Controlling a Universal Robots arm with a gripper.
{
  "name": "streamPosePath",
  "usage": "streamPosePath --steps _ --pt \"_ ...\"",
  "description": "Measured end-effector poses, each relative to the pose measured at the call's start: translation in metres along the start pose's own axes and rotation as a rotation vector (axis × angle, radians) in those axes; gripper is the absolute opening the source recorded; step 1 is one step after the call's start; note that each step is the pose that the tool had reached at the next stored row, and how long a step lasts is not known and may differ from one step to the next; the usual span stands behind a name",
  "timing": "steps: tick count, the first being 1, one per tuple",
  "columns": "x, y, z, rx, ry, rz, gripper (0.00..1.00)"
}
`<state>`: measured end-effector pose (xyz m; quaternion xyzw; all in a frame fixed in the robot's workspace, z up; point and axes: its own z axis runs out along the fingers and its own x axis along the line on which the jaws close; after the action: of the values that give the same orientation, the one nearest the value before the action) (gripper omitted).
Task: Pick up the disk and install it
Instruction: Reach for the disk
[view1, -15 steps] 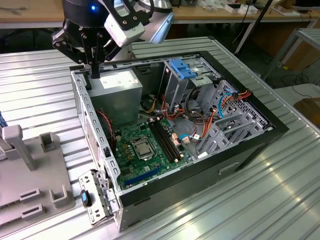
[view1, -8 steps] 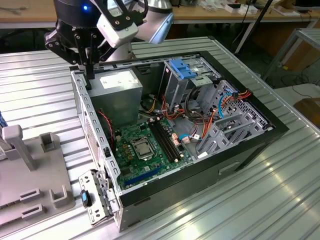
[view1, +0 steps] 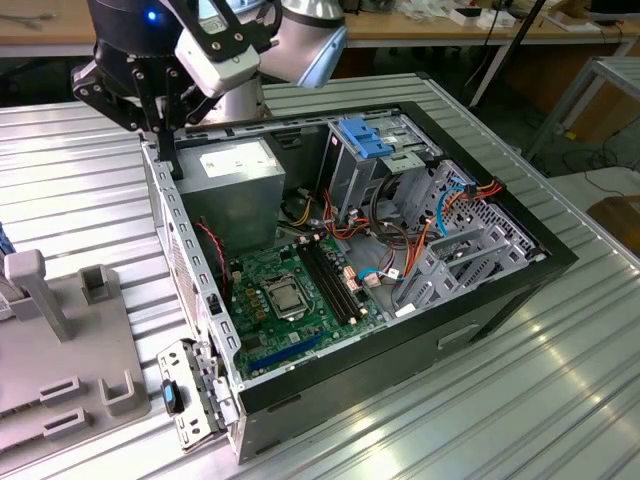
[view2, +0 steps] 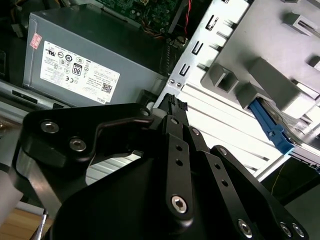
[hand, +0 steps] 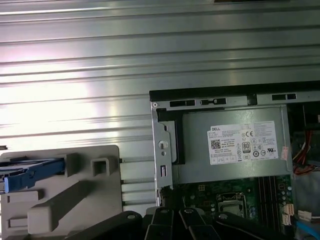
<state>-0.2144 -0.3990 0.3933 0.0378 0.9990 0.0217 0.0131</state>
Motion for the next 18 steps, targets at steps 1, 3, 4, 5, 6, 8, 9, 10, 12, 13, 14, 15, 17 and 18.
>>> streamPosePath --steps 1,3,4,5,6,8,9,10,12,13,14,15,17,18 --pt "0.0014 -0.0001 0.0000 0.0000 0.0000 0.000 0.11" --pt "0.0048 -0.0004 -0.0001 0.0000 -0.0001 0.000 0.11" --pt "0.0063 -0.0005 -0.0002 0.0000 0.0000 0.000 0.11" --pt "0.0083 -0.0006 -0.0002 0.0001 0.0000 0.000 0.11" --pt "0.0101 -0.0008 -0.0003 0.0000 0.0000 0.000 0.11" --pt "0.0132 -0.0010 -0.0004 0.0000 0.0000 0.000 0.11" --pt "0.0145 -0.0011 -0.0004 0.0000 0.0000 0.000 0.11" --pt "0.0166 -0.0012 -0.0005 0.0000 0.0000 0.000 0.11" --pt "0.0207 -0.0016 -0.0006 0.0001 0.0000 0.000 0.11" --pt "0.0219 -0.0016 -0.0006 0.0000 -0.0001 0.000 0.11" --pt "0.0232 -0.0017 -0.0006 0.0000 -0.0001 0.000 0.11" --pt "0.0250 -0.0019 -0.0007 0.0000 0.0000 0.000 0.11" --pt "0.0279 -0.0021 -0.0007 0.0000 -0.0001 0.000 0.11" --pt "0.0293 -0.0022 -0.0008 0.0000 -0.0001 0.000 0.11"
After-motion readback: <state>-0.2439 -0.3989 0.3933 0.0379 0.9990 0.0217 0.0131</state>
